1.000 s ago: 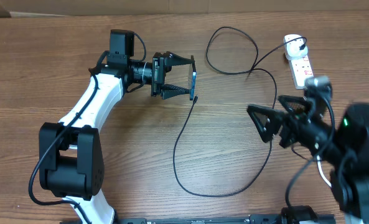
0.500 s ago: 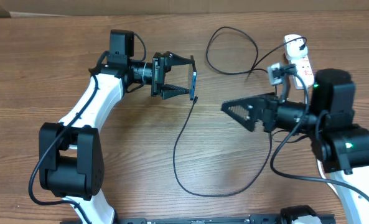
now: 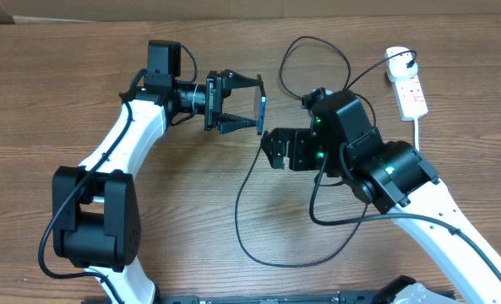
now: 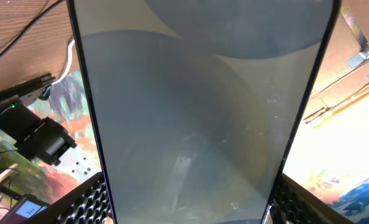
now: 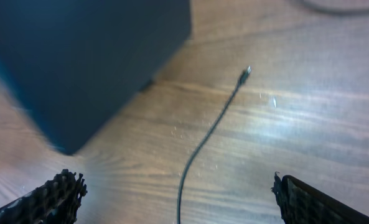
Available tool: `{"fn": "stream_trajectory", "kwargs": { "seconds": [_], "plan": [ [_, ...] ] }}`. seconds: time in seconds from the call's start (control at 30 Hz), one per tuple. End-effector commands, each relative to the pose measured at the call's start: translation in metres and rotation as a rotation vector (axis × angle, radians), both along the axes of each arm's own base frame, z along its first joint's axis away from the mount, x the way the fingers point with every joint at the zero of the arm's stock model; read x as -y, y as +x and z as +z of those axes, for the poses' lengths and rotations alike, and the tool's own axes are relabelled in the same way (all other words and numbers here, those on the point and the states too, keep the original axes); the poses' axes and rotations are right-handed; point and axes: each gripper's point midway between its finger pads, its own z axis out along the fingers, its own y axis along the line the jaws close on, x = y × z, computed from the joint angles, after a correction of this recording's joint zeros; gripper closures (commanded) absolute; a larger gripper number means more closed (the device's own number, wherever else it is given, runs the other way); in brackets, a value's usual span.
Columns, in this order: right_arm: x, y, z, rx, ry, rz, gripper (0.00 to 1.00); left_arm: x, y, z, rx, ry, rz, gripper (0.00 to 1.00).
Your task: Plug charger to phone and switch on socket
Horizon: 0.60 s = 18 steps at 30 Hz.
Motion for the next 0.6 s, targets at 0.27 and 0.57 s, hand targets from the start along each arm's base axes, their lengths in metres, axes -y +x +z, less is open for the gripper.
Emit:
{"fn": "stream_trajectory", "kwargs": {
  "seconds": [0.27, 0.57],
  "plan": [
    [-0.020, 0.023, 0.046, 0.227, -0.024, -0.115, 0.00, -0.002, -0.003, 0.021, 0.044, -0.023, -0.011, 0.34],
    [-0.042, 0.039, 0.025, 0.247, -0.064, -0.189, 0.00, -0.001, -0.003, 0.021, 0.044, -0.022, -0.011, 0.33]
  ]
}}
